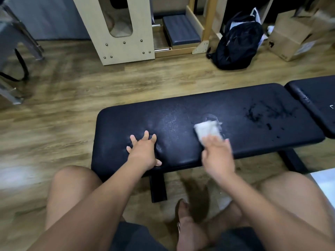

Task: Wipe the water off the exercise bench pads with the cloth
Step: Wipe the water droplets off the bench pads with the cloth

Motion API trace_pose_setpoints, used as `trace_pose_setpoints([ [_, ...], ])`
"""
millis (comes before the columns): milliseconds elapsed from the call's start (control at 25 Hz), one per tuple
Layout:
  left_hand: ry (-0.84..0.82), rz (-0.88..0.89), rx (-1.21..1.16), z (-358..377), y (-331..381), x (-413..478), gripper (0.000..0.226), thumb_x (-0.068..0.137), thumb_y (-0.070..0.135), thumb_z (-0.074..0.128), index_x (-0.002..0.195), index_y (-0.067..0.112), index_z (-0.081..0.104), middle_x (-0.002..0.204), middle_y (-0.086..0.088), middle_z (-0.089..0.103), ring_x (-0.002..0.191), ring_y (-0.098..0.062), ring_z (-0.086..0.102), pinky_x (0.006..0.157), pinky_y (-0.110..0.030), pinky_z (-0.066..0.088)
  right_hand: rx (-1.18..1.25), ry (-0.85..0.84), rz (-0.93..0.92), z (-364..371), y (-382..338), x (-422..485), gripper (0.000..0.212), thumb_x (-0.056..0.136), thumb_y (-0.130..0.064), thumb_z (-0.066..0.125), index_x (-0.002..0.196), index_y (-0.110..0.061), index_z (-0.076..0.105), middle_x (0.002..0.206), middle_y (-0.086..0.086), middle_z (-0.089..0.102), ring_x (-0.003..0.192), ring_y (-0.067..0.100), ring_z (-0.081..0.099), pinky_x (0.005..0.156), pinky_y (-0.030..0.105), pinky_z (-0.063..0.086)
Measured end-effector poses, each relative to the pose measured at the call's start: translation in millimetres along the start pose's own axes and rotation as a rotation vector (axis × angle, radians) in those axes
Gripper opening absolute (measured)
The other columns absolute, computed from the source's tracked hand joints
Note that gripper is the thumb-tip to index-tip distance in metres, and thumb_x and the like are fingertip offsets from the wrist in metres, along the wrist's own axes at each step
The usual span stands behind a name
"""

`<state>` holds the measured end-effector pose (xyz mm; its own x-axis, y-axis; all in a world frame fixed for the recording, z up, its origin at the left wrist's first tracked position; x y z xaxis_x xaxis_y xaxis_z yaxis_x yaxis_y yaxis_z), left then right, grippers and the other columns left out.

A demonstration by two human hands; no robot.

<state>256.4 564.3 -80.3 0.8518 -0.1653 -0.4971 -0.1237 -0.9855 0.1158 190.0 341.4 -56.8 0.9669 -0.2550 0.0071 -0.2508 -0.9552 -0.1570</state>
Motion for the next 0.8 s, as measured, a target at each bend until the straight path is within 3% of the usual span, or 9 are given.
trace_pose_setpoints([
  [120, 0.013, 0.008, -0.018, 0.4, -1.6, -0.3, 0.091, 0.082, 0.034, 0.071, 0.153, 0.030, 0.015, 0.162, 0.007, 0.000, 0.141, -0.045, 0.005, 0.109, -0.060, 0.030, 0.062, -0.071, -0.326, 32.5, -112.8, -56.2, 0.054, 0.068, -0.029, 0.054, 0.120, -0.021, 0.067, 0.125, 0.001, 0.066, 0.123, 0.021, 0.057, 0.107, 0.055, 0.037],
  [240, 0.011, 0.021, -0.038, 2.7, -5.3, -3.6, 0.092, 0.084, 0.034, 0.070, 0.154, 0.032, 0.011, 0.163, 0.007, -0.005, 0.145, -0.042, -0.001, 0.114, -0.059, 0.023, 0.068, -0.034, -0.467, 19.9, -107.1, -50.2, 0.051, 0.069, -0.028, 0.062, 0.120, -0.026, 0.066, 0.125, -0.008, 0.065, 0.120, 0.011, 0.058, 0.109, 0.061, 0.029],
  [320, 0.007, 0.024, -0.048, 1.8, -5.6, -4.0, 0.099, 0.081, 0.040, 0.074, 0.155, 0.032, 0.009, 0.163, 0.009, -0.006, 0.146, -0.041, -0.004, 0.116, -0.057, 0.019, 0.037, -0.058, -0.314, 9.2, -39.0, -24.1, 0.049, 0.080, -0.024, 0.058, 0.129, -0.028, 0.059, 0.135, -0.010, 0.058, 0.129, 0.006, 0.049, 0.115, 0.059, 0.015],
  [400, 0.004, 0.020, -0.045, 2.5, -5.1, -2.6, 0.100, 0.080, 0.041, 0.074, 0.155, 0.032, 0.009, 0.163, 0.008, -0.006, 0.145, -0.041, -0.004, 0.116, -0.058, 0.019, 0.019, -0.072, -0.028, -7.3, 47.3, -1.7, 0.048, 0.089, -0.024, 0.049, 0.137, -0.030, 0.052, 0.145, -0.011, 0.049, 0.136, 0.006, 0.039, 0.118, 0.054, 0.006],
  [480, 0.001, 0.008, -0.047, 2.4, -4.3, -1.9, 0.100, 0.080, 0.039, 0.076, 0.154, 0.031, 0.010, 0.163, 0.008, -0.006, 0.145, -0.043, -0.003, 0.116, -0.060, 0.019, 0.047, -0.023, 0.144, -24.3, 94.3, 5.3, 0.044, 0.090, -0.022, 0.047, 0.133, -0.028, 0.056, 0.143, -0.007, 0.051, 0.134, 0.011, 0.043, 0.118, 0.054, 0.009],
  [560, 0.006, 0.003, -0.070, -0.5, -1.4, -0.1, 0.099, 0.076, 0.035, 0.079, 0.153, 0.029, 0.017, 0.163, 0.007, -0.002, 0.145, -0.044, -0.001, 0.114, -0.062, 0.021, 0.056, 0.004, 0.160, -21.3, 80.0, 1.4, 0.042, 0.086, -0.021, 0.046, 0.123, -0.021, 0.064, 0.133, 0.003, 0.060, 0.125, 0.021, 0.053, 0.115, 0.054, 0.019],
  [640, 0.018, -0.004, -0.110, -5.0, 0.5, -0.1, 0.095, 0.071, 0.031, 0.083, 0.148, 0.028, 0.027, 0.163, 0.007, 0.005, 0.144, -0.044, 0.004, 0.111, -0.062, 0.026, 0.052, -0.020, 0.060, -3.4, 16.4, -14.4, 0.049, 0.077, -0.025, 0.042, 0.120, -0.021, 0.066, 0.128, 0.006, 0.063, 0.119, 0.026, 0.055, 0.112, 0.052, 0.027],
  [800, 0.148, 0.033, -0.159, -10.0, -7.1, -7.3, 0.088, 0.070, 0.034, 0.081, 0.142, 0.021, 0.031, 0.159, -0.001, 0.016, 0.139, -0.036, 0.020, 0.106, -0.054, 0.036, 0.097, -0.112, -0.415, 29.8, -125.2, -55.3, 0.048, 0.073, -0.028, 0.059, 0.121, -0.025, 0.064, 0.130, -0.001, 0.063, 0.117, 0.024, 0.056, 0.112, 0.055, 0.028],
])
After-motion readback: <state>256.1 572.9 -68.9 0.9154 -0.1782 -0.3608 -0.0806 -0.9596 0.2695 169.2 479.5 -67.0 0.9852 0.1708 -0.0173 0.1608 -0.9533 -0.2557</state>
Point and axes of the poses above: each hand's wrist, its own x-axis towards the middle knuckle, its own z-axis out of the palm, y = z × x, the point moved 8 cm from there along x, towards the middle knuckle
